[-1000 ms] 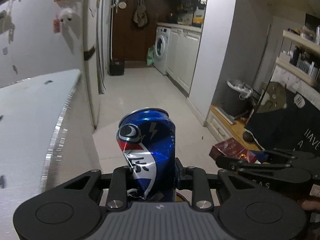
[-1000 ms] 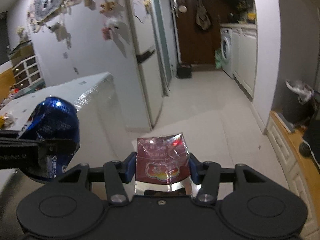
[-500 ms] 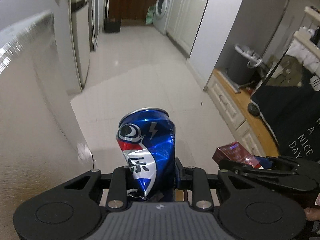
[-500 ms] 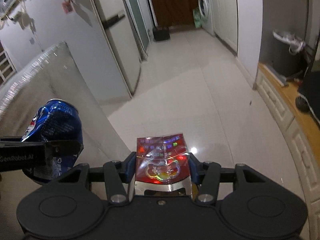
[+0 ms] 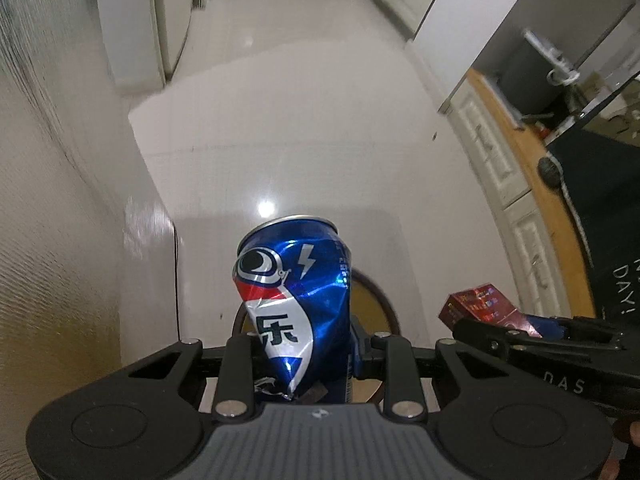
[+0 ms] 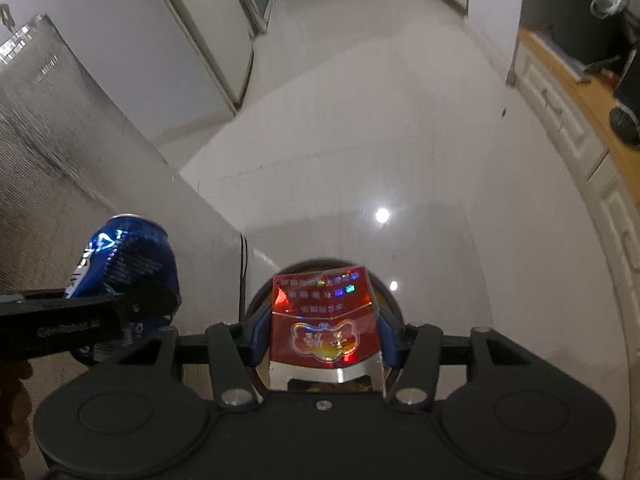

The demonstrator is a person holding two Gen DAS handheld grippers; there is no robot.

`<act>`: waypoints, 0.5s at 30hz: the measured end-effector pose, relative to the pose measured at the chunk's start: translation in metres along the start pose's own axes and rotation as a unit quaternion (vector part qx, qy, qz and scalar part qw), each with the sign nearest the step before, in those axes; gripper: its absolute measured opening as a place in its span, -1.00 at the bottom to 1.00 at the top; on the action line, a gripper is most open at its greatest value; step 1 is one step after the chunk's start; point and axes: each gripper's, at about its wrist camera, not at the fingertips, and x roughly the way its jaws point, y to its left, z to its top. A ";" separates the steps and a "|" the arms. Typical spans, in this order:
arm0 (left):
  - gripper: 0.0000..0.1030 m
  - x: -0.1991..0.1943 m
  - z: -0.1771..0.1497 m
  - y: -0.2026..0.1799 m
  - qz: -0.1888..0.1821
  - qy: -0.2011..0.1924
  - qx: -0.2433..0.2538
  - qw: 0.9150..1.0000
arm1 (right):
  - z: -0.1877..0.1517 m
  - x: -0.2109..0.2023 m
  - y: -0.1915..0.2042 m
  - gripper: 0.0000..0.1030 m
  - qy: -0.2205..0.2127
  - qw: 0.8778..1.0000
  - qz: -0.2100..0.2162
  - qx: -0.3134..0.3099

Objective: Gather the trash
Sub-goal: 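Carry the blue can and red wrapper over the yellow trash bin, then open both grippers to drop the can and wrapper into the bin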

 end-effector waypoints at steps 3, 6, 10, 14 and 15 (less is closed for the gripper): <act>-0.43 0.017 -0.001 0.004 -0.001 0.022 -0.003 1.000 | 0.002 0.019 0.002 0.06 0.022 1.000 0.001 -0.005; -0.43 0.032 -0.002 0.006 -0.004 0.041 0.000 0.999 | 0.002 0.036 0.004 0.06 0.043 0.999 -0.002 -0.013; -0.43 0.045 -0.003 0.007 -0.008 0.058 0.004 0.998 | 0.002 0.054 0.008 0.09 0.063 0.998 -0.009 -0.023; -0.43 0.056 -0.005 0.010 -0.009 0.072 0.004 0.997 | 0.000 0.067 0.007 0.09 0.082 0.996 -0.013 -0.028; -0.43 0.058 -0.005 0.010 -0.010 0.074 0.003 0.997 | 0.000 0.070 0.007 0.10 0.085 0.996 -0.015 -0.030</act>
